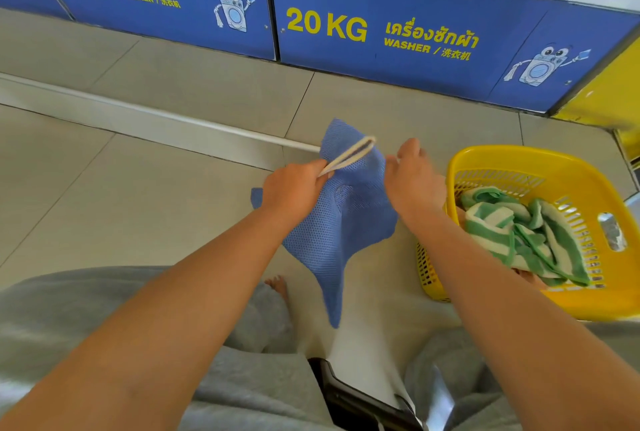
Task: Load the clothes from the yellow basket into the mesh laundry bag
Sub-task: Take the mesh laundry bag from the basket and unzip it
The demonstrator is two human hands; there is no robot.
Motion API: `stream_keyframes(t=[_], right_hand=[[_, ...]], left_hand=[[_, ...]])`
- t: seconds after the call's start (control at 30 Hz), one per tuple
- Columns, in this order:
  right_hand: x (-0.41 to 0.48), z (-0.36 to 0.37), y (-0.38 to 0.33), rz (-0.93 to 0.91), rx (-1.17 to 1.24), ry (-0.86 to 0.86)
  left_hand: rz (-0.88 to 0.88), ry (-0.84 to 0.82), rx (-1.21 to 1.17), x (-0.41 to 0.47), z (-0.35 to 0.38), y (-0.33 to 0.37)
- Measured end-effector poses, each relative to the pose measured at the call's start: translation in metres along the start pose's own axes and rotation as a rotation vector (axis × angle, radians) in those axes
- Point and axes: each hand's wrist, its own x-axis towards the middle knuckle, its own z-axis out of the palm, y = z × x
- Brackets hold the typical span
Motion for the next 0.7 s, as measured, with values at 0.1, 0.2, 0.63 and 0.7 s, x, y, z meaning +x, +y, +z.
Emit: stream_keyframes(t=[0.1,0.2,0.63,0.7], right_hand=[[-0.013,0.011,-0.013,0.078,0.293,-0.332],[-0.020,0.015,-0.022,0.182,0.646,-0.531],[-0.012,0.018,0.000,0.157,0.672,-0.412],[-0.012,0.017,0.000,0.121,0.622,-0.369]], left_hand=[[-0.079,-0.017,-0.189,0.005,-0.001,0.014],[-0.073,-0.122,-0.406,0.007,-0.003,0.029],[-0.153,-0.290,-0.955,0.005,-0.009,0.041],[-0.164,-0.269,-0.999,0.006,-0.008,0.039]])
